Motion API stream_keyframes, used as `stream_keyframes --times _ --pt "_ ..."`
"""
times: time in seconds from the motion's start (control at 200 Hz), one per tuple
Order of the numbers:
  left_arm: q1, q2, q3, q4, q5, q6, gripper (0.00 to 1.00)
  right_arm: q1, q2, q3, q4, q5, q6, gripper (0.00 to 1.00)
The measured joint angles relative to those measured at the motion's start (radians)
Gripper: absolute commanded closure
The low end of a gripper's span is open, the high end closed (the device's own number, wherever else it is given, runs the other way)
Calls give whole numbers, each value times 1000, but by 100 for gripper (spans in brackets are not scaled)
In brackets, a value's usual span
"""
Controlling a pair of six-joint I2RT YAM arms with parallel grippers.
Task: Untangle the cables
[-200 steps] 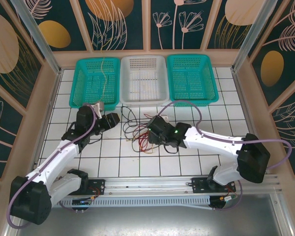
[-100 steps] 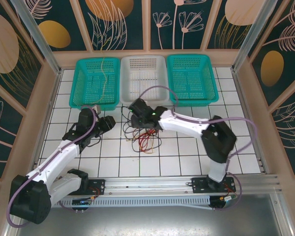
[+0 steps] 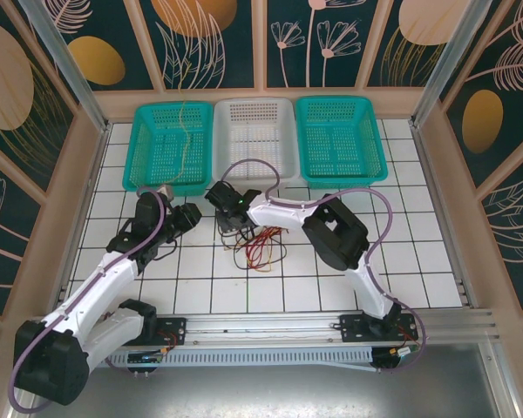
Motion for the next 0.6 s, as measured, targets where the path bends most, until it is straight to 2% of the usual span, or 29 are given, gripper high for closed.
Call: stream_keyframes --times 0.14,0.36,0.601 --pt "0 -2 1 -4 0 1 63 9 -2 -23 8 0 -8 100" --pt "0 4 13 -6 10 12 61 48 -164 -257 64 -25 -2 100" --pt "0 8 11 59 97 2 58 81 -521 -494 87 -60 29 100"
